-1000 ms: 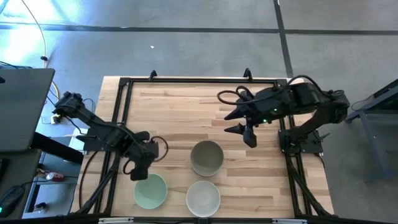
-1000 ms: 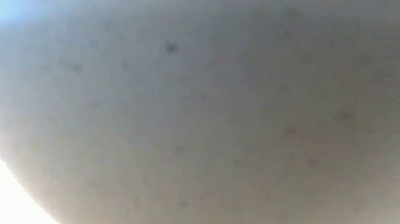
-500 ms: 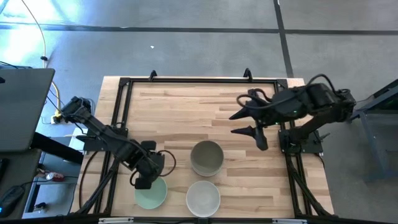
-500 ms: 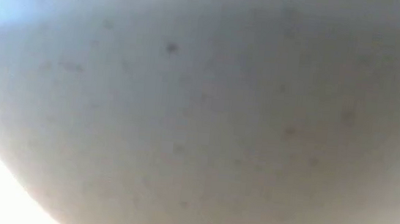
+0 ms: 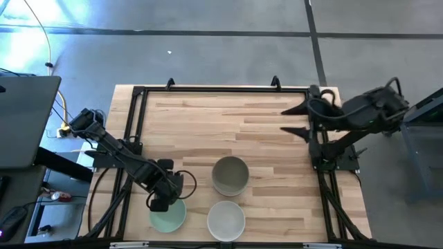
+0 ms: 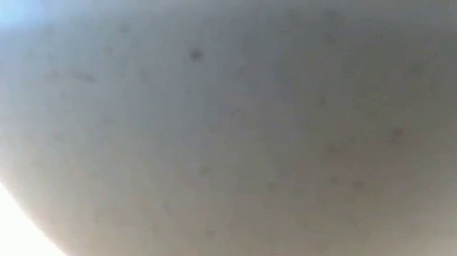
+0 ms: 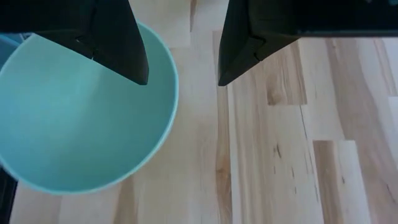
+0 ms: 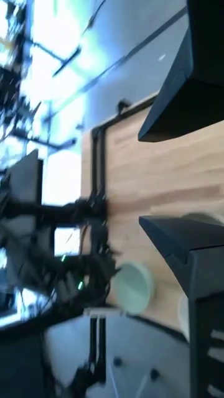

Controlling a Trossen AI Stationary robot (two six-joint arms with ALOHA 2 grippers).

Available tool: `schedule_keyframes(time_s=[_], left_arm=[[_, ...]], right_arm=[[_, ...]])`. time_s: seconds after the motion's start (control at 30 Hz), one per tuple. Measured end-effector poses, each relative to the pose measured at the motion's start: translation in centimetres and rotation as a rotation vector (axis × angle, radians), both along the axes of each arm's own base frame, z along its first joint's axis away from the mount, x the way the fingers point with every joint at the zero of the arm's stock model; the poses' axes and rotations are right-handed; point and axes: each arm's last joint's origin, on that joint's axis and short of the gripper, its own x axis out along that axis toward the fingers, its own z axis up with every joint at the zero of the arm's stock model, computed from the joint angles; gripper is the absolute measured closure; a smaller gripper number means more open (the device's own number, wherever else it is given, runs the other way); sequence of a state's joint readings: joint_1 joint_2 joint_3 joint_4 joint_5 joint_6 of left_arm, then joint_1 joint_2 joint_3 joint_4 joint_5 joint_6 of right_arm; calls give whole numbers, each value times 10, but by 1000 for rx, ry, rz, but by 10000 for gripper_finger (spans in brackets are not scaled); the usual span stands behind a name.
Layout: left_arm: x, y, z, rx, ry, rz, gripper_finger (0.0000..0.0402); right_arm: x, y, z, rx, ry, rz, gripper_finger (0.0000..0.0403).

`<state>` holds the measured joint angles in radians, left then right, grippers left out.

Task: Nest bowls inside each other
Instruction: Stack the blue bowl on top of the gray bowl

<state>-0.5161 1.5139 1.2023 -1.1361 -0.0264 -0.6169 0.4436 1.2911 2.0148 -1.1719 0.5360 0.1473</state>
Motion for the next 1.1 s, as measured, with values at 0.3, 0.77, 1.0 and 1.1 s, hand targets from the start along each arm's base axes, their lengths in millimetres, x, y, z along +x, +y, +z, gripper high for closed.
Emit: schedule_keyframes(time_s=[0.3,0.77,1.0,1.1], left_arm=[[-1,-2,-15,-20,-9,-5,218],[-4,-2,-37,-61,-10,12,218],[-5,1,-54,-88,-14,35,246],[-6,1,-60,-97,-16,48,267]], right_arm=[[-40,-13,1,-13,-15,-162,206],[-56,-16,1,-30,-44,-217,206],[-56,-16,1,-24,-47,-222,206],[-56,-16,1,-24,-47,-223,206]])
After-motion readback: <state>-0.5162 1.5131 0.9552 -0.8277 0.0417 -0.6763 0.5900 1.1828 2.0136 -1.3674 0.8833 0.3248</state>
